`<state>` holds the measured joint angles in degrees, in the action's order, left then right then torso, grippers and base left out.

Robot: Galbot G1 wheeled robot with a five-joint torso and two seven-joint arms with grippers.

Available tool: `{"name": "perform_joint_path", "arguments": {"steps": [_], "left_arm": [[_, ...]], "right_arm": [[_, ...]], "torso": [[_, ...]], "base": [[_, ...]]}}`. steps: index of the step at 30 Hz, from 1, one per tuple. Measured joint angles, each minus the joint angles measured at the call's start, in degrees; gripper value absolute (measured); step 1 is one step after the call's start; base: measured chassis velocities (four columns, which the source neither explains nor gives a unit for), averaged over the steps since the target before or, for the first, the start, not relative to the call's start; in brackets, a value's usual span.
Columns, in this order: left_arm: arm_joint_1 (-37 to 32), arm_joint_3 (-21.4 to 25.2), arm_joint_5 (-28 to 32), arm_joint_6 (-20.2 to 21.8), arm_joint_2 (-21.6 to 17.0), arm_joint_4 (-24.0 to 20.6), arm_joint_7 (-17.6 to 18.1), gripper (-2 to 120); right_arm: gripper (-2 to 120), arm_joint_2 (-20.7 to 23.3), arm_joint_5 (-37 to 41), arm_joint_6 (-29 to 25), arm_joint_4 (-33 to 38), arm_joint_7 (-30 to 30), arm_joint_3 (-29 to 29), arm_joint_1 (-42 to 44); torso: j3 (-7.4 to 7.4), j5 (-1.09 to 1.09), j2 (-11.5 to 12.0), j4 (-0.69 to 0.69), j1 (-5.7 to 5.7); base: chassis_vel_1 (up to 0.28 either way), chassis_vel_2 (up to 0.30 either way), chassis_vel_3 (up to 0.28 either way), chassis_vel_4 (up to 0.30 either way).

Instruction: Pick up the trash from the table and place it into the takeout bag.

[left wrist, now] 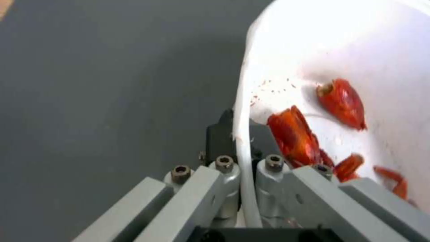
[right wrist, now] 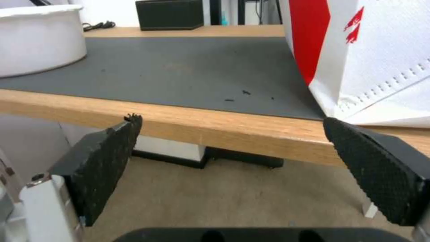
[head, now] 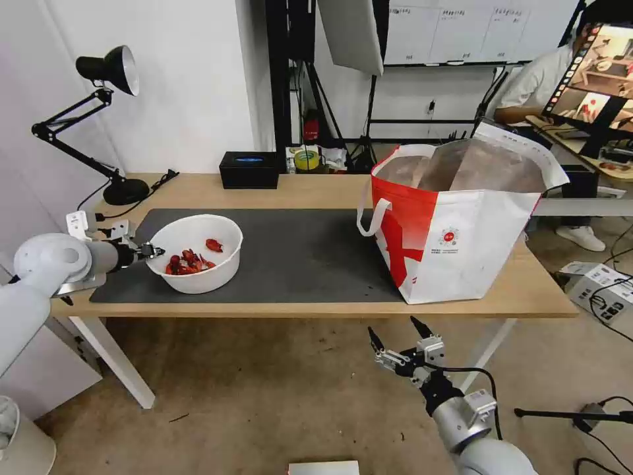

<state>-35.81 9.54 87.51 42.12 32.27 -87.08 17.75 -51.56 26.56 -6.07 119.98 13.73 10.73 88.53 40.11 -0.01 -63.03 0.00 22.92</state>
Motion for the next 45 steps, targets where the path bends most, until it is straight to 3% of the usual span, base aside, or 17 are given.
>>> {"name": "perform_joint_path", "arguments": {"steps": [7, 18, 27, 33, 42, 45], "left_arm": [[1.02, 1.47, 3.05, 0.0, -0.04, -2.61, 0.22, 0], [12.18, -4.11, 6.77, 0.02, 0.58, -6.99, 1.28, 0], [26.34, -13.36, 11.1, -0.06, 5.59, -10.57, 4.5, 0], [36.91, -19.9, 12.65, -1.03, 11.23, -8.65, 6.56, 0], [44.04, -24.15, 13.86, -3.86, 17.53, -6.01, 8.86, 0], [47.25, -26.7, 13.85, -4.99, 21.77, -3.0, 9.17, 0]], "right_arm": [[100, 0.0, 0.0, 0.0, 0.0, 0.0, 0.0, 0.0], [100, 0.0, 0.0, 0.0, 0.0, -0.01, 0.0, 0.0], [100, 0.0, 0.0, 0.0, 0.0, 0.01, 0.0, 0.0], [100, 0.0, 0.0, 0.0, 0.0, 0.01, 0.0, 0.0], [100, 0.0, 0.0, 0.0, 0.0, 0.0, 0.0, 0.0], [100, 0.0, 0.0, 0.0, 0.0, 0.01, 0.0, 0.0]], "torso": [[0.0, 0.0, 0.0, 0.0, 0.0], [0.0, 0.02, 0.0, 0.0, 0.0], [0.0, 0.03, 0.0, -0.01, 0.01], [0.0, 0.02, 0.0, -0.01, 0.01], [0.0, 0.02, 0.0, 0.0, 0.01], [0.0, 0.02, 0.01, 0.0, 0.01]], "base": [[0.0, 0.0, 0.0, 0.0], [0.0, 0.0, 0.0, 0.0], [0.0, 0.0, 0.0, 0.0], [0.0, 0.0, 0.0, 0.0], [0.0, 0.0, 0.0, 0.0], [0.0, 0.0, 0.0, 0.0]]}}
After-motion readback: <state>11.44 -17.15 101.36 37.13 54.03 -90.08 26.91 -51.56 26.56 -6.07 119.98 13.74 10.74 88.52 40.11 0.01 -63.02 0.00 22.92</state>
